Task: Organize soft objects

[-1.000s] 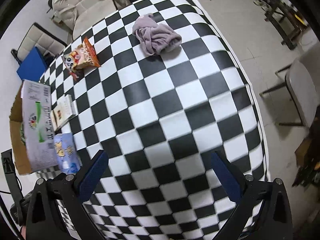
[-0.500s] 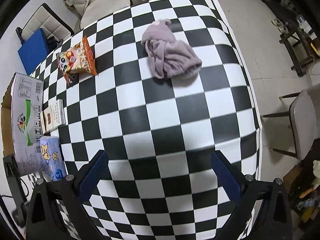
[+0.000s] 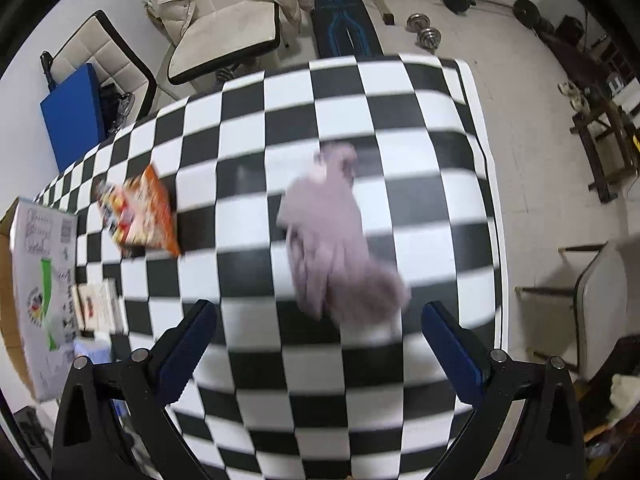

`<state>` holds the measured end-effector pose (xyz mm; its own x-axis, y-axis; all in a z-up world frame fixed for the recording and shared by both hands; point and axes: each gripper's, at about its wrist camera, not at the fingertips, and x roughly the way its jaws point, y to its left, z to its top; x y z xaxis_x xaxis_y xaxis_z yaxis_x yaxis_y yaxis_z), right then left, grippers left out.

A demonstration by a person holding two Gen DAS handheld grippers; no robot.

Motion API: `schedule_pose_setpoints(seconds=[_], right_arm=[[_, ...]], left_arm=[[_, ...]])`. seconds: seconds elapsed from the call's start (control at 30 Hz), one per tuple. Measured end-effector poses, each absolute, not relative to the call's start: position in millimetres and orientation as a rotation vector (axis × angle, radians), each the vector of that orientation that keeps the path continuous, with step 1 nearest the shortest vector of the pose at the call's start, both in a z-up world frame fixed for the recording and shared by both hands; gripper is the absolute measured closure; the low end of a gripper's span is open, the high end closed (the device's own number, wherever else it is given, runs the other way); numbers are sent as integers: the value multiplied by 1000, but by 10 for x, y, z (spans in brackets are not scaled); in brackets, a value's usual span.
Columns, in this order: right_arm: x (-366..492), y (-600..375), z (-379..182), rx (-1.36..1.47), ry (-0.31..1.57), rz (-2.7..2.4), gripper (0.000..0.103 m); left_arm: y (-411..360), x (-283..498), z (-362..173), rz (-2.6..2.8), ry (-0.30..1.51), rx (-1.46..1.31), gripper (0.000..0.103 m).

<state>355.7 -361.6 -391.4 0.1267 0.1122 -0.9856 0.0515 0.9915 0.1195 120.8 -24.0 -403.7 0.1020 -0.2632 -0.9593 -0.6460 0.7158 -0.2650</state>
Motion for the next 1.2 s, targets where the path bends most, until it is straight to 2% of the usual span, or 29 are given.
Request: schedule_pose_setpoints(seconds=[0.23, 0.3, 0.33, 0.37, 0.4, 0.53, 0.7, 0.87, 1.0, 1.07, 1.13, 1.2], right_arm=[[4019, -3491, -4287, 112, 1543, 41, 1], [4059, -3479, -4378, 83, 1576, 13, 22], [4068, -3469, -4355, 50, 1561, -12, 29], [4065, -3456, -4320, 26, 1547, -30, 48], [4052, -3457, -4294, 35, 1545, -30, 62], [3907, -3455, -4278, 51, 1574, 1, 62], [3634, -3425, -4283, 44, 1595, 47, 62], [3165, -3478, -4179, 95, 1609, 121, 63], [3023, -3452, -4039, 122, 1601, 169, 63], [3014, -3458, -3969, 118, 1586, 167, 63], [3022, -3476, -3946, 124, 1581, 145, 63], [3076, -3585, -3963, 163, 1586, 116, 63]], left_arm=[[-307, 1278, -4115, 346, 1472, -862, 65], [-339, 1313, -4125, 341, 1470, -862, 67], [-316, 1361, -4117, 329, 1464, -863, 68], [-294, 1443, -4091, 320, 1462, -855, 73], [-319, 1480, -4085, 299, 1460, -840, 90], [-456, 1533, -4052, 239, 1475, -779, 97], [-746, 1495, -4036, 164, 1526, -674, 97], [-987, 1504, -3763, 100, 1496, -435, 97], [-1176, 1841, -3523, 60, 1455, -306, 96], [-1235, 2188, -3458, 0, 1480, -290, 94], [-1268, 2629, -3495, -55, 1567, -302, 78], [-1232, 3055, -3553, -94, 1623, -347, 76]])
